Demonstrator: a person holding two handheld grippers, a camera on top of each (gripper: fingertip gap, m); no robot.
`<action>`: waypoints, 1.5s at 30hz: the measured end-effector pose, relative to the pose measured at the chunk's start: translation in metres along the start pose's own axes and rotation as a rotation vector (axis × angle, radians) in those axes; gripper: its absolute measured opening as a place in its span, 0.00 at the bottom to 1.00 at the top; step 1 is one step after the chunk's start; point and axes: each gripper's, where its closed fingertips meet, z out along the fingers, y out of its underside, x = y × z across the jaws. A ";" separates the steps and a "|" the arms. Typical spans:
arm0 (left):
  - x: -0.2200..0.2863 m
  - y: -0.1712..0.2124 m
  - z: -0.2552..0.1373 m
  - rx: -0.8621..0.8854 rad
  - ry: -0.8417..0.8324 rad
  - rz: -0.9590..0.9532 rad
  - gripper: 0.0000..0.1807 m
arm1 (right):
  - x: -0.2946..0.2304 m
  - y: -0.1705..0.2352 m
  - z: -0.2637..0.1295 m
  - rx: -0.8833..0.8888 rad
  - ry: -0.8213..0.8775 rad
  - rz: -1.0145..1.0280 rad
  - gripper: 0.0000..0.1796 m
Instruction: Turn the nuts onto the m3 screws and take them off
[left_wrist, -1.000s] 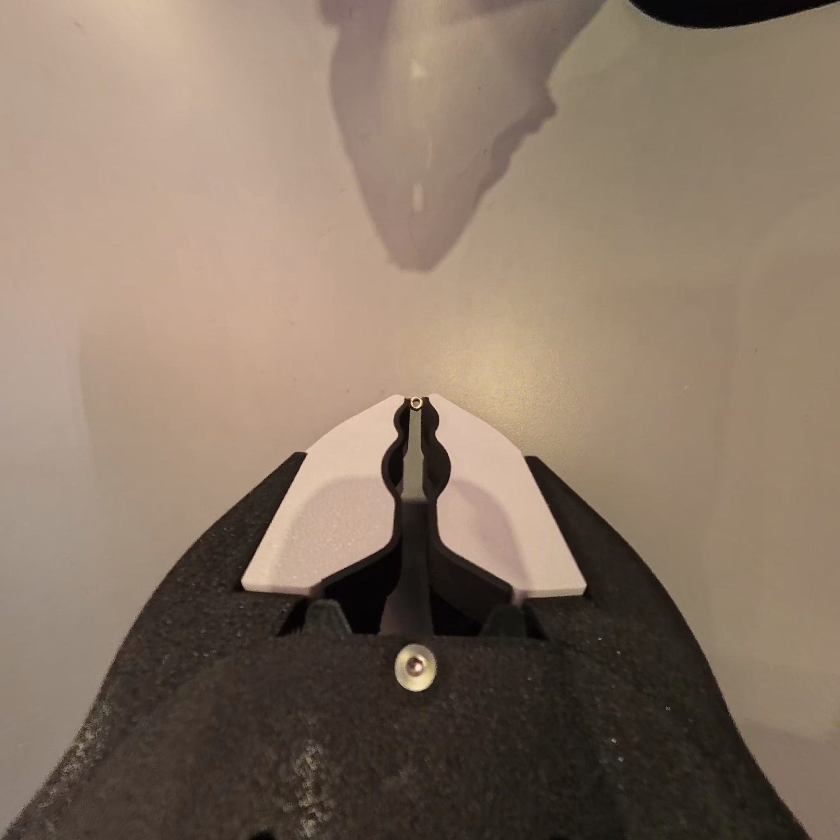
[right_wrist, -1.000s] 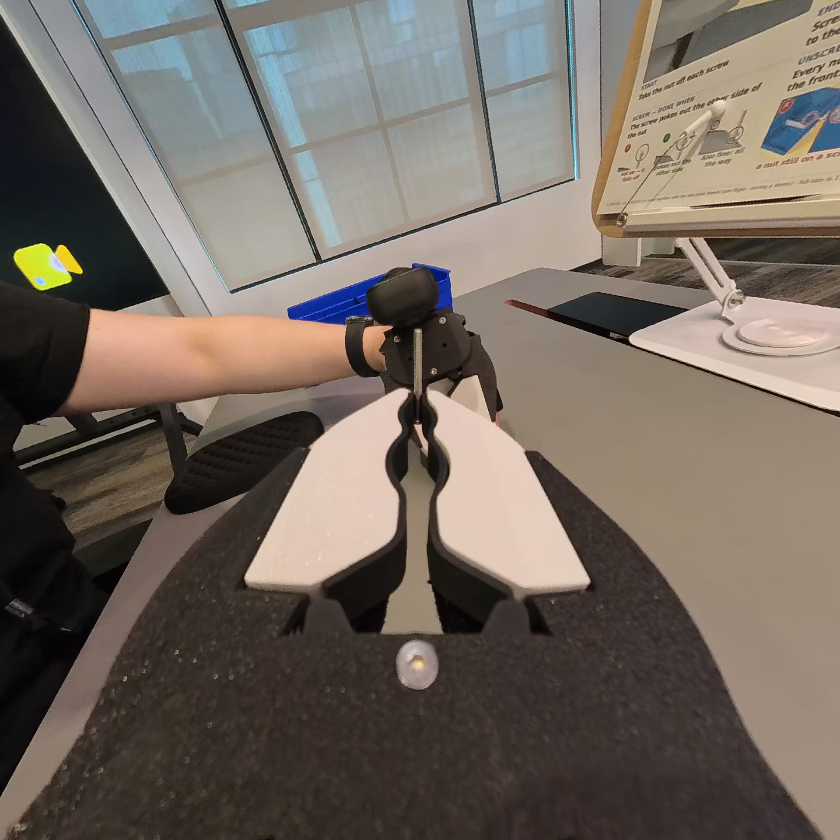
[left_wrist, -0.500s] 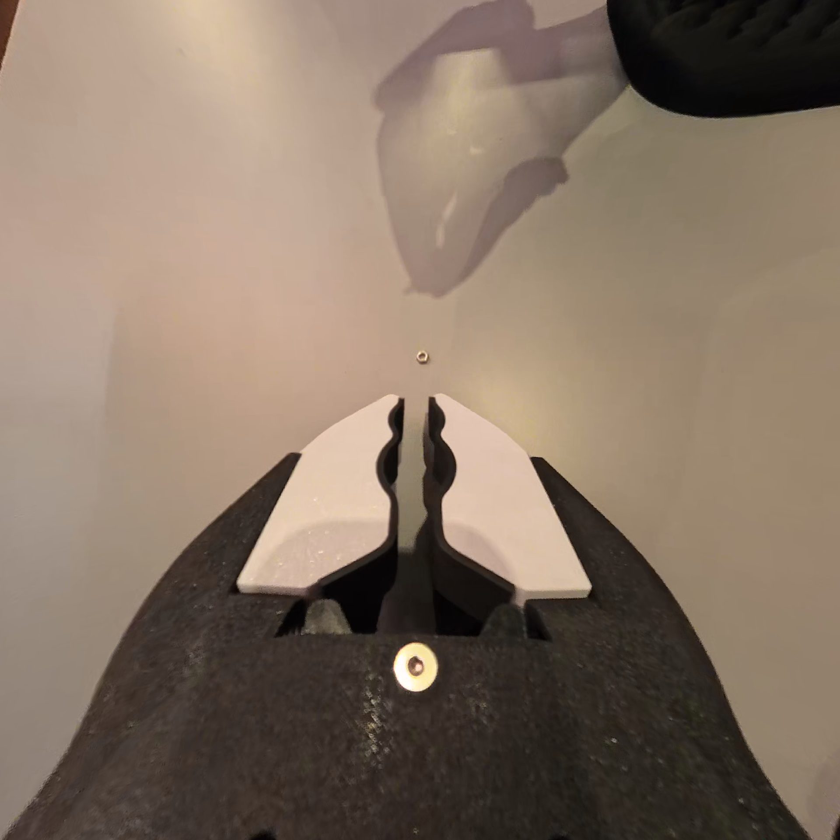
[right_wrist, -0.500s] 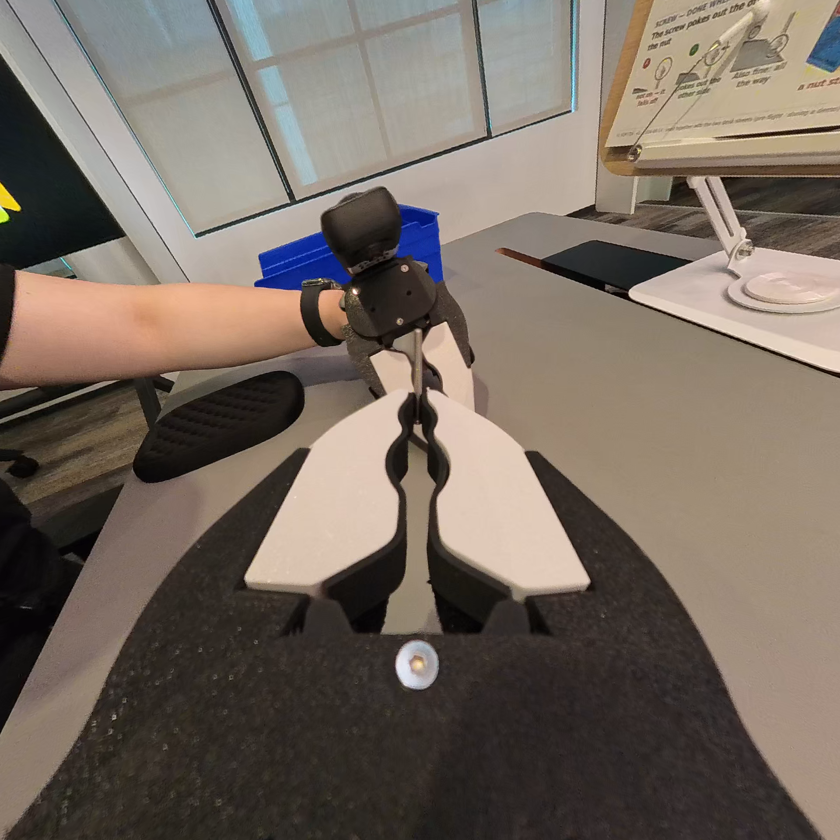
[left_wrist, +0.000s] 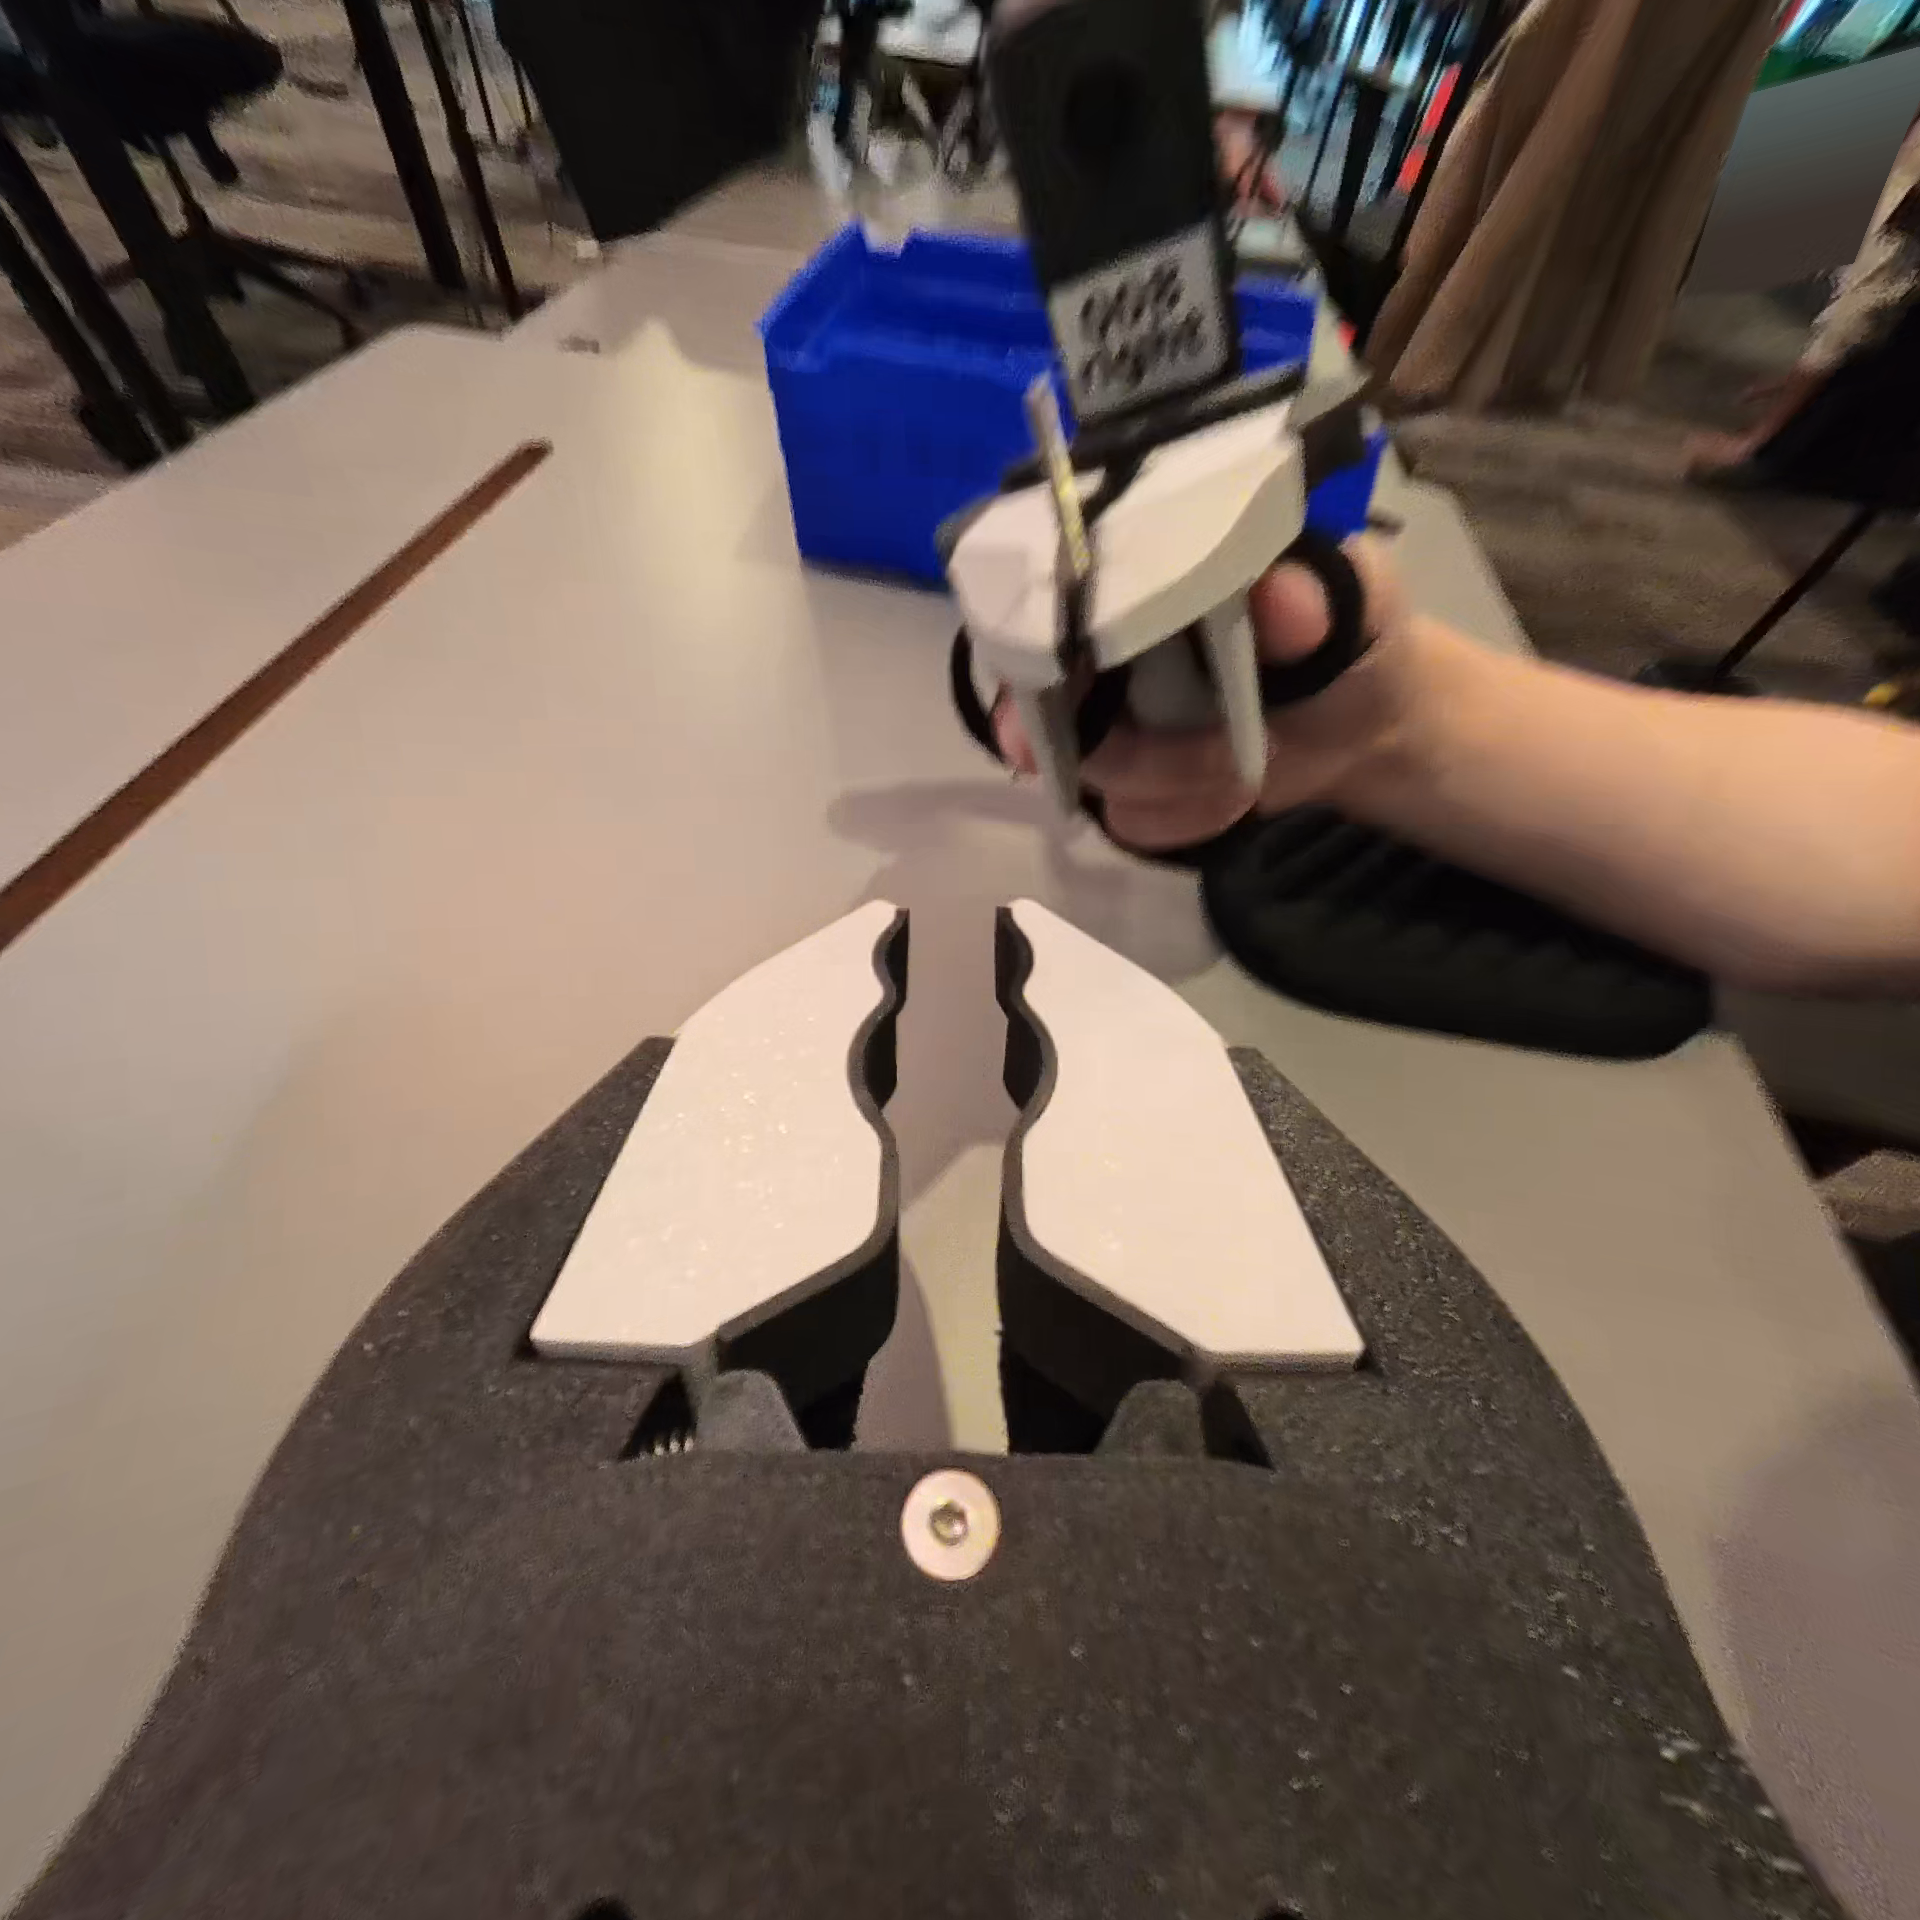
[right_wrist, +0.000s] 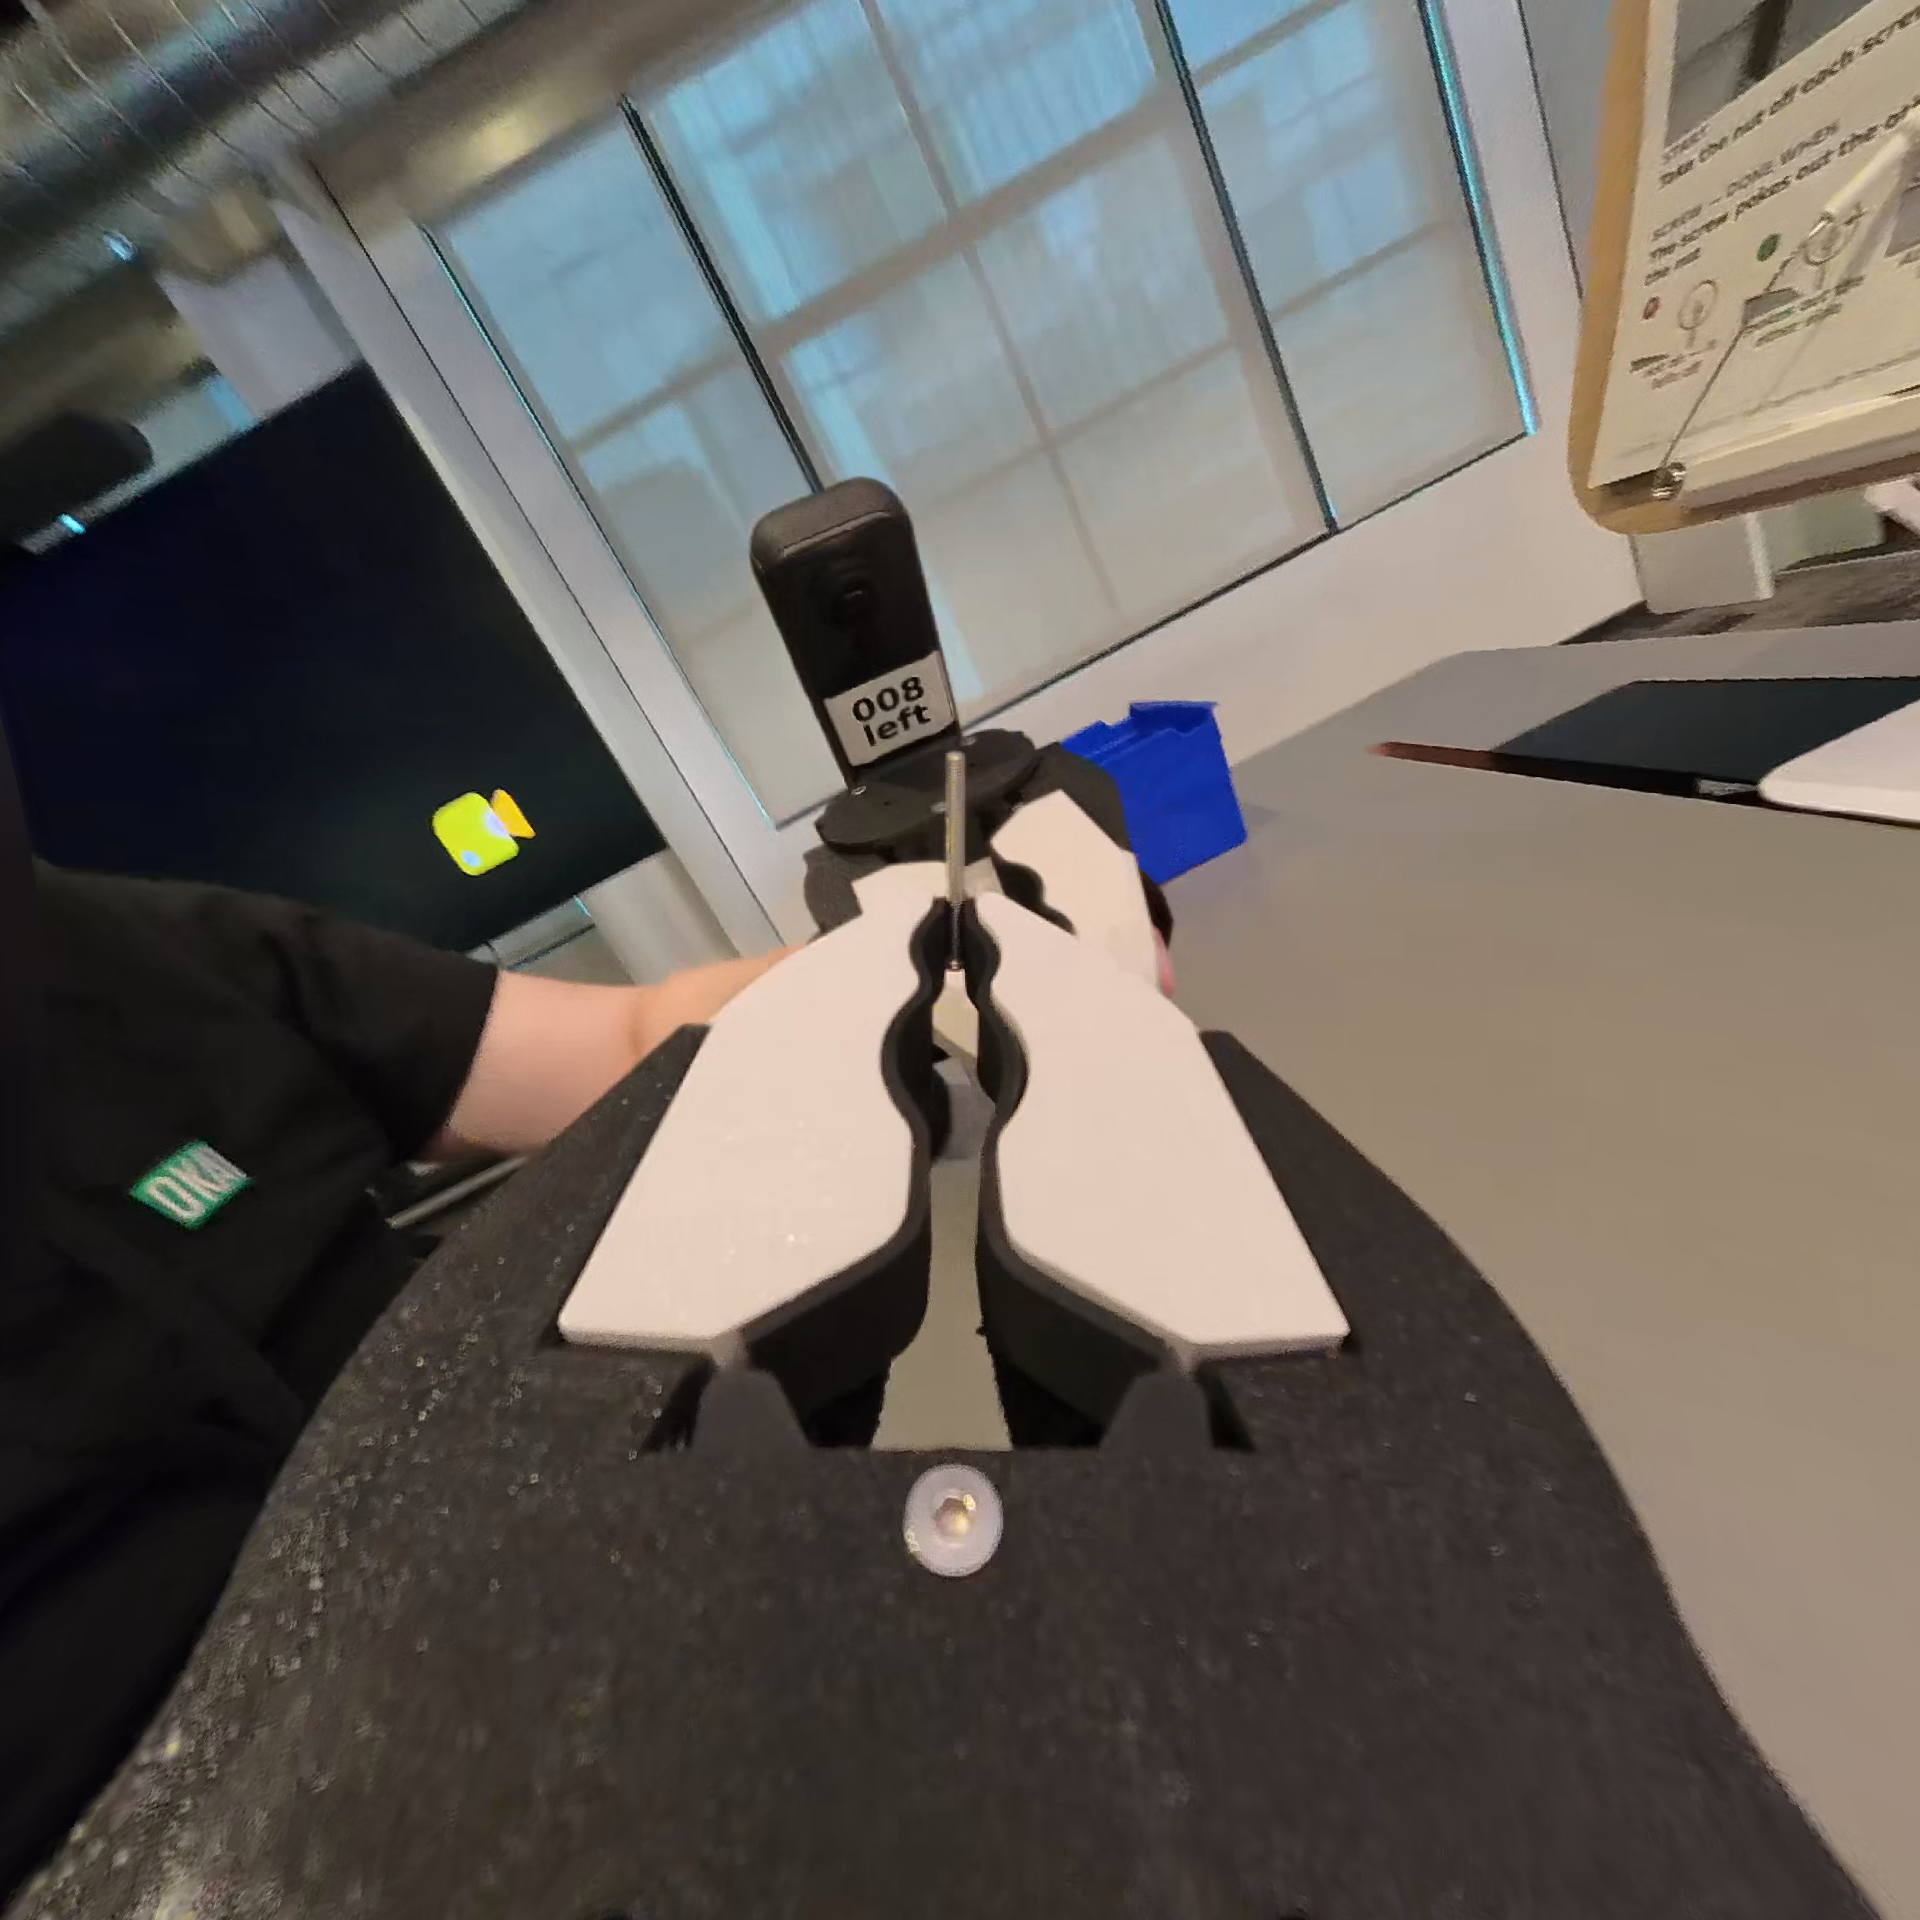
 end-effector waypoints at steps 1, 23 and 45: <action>0.006 -0.009 -0.003 0.030 0.010 0.003 0.08 | -0.004 -0.003 0.000 0.022 -0.028 0.028 0.01; 0.026 -0.046 -0.023 0.164 0.012 0.022 0.05 | -0.010 0.029 0.021 -0.174 0.050 -0.219 0.01; 0.030 -0.037 -0.023 0.124 0.060 -0.026 0.01 | -0.012 0.027 0.022 -0.164 0.062 -0.256 0.02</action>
